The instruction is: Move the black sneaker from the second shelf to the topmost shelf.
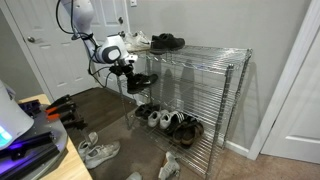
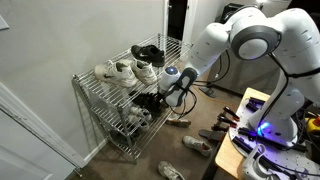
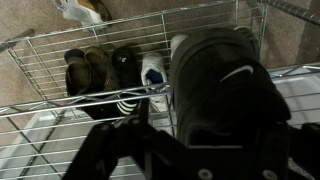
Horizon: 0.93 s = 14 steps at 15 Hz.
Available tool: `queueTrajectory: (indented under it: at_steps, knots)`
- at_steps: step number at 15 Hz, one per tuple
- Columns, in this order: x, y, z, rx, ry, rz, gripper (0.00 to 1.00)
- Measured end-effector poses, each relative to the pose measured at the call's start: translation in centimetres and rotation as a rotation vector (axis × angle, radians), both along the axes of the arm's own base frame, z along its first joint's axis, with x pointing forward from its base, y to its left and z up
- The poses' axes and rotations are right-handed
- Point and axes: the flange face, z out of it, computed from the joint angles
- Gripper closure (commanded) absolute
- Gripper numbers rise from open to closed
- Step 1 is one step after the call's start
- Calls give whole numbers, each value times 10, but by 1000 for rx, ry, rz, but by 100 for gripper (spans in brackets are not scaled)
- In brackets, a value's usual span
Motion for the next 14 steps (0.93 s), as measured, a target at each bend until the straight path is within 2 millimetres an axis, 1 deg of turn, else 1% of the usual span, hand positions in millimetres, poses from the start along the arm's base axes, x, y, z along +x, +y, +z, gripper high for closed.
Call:
queueTrajectory:
  at_steps: [6,7,9,11,12,14]
  knots:
    - [2,3,-5,38,18,20,79]
    - [1,5,-5,42,20,23,84]
    - [1,2,-6,42,25,21,95]
    - [2,-4,-7,39,31,15,98]
    - [2,-7,-7,35,35,13,95]
    - [2,-7,-6,29,36,20,96]
